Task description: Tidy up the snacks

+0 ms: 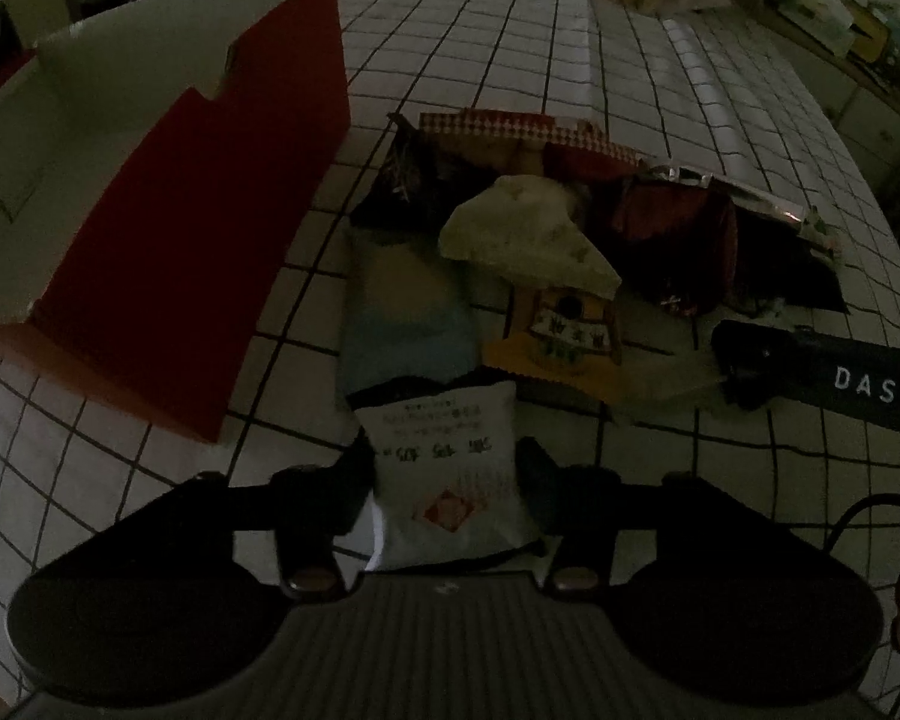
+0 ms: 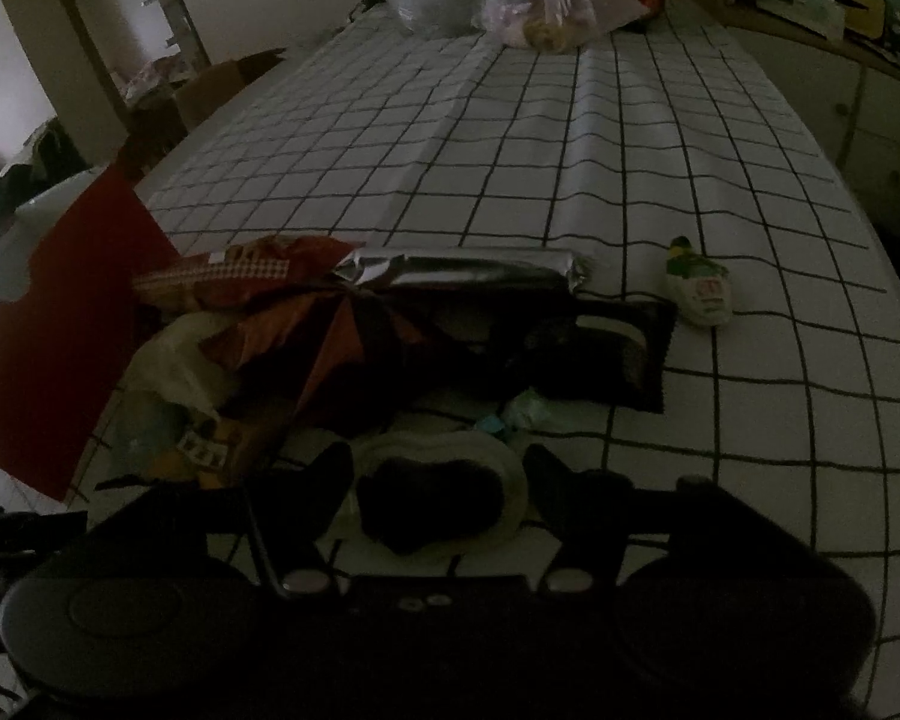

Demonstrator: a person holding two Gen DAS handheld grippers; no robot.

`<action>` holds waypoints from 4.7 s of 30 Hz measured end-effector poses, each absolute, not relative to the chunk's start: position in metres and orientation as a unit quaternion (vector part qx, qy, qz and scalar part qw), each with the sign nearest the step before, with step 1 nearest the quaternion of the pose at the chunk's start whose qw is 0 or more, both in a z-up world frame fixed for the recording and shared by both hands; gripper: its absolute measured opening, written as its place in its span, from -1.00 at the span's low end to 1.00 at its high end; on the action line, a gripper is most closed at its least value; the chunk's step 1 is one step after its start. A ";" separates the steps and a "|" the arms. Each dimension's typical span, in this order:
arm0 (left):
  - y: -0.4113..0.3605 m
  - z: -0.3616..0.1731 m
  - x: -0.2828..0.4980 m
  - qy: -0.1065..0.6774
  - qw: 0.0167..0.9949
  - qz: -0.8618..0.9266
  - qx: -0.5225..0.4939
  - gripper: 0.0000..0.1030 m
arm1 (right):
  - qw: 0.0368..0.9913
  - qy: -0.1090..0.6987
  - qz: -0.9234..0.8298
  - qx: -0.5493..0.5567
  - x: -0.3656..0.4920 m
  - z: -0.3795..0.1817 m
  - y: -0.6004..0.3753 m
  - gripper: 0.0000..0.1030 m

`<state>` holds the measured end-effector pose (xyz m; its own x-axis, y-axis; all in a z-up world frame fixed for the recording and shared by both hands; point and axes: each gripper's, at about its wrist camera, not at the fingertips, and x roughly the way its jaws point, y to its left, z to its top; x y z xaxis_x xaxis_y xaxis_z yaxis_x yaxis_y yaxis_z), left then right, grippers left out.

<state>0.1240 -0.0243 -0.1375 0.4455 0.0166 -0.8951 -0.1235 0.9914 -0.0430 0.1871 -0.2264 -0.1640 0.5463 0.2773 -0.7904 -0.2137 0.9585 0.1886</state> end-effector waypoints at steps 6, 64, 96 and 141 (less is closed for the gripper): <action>-0.026 -0.137 0.124 0.521 0.851 0.044 -0.048 -0.10 | 0.880 0.453 0.138 0.039 0.184 -0.163 -0.229 0.20; 0.166 0.007 0.102 0.400 0.915 0.042 -0.017 -0.10 | 0.920 0.334 0.201 -0.037 0.151 -0.026 -0.021 0.20; 0.258 -0.069 0.152 0.483 0.875 0.024 -0.006 -0.10 | 0.872 0.426 0.197 -0.142 0.183 -0.108 0.095 0.24; 0.157 0.017 0.059 0.366 0.931 -0.023 0.005 0.67 | 0.919 0.339 0.202 -0.015 0.082 -0.023 -0.025 0.99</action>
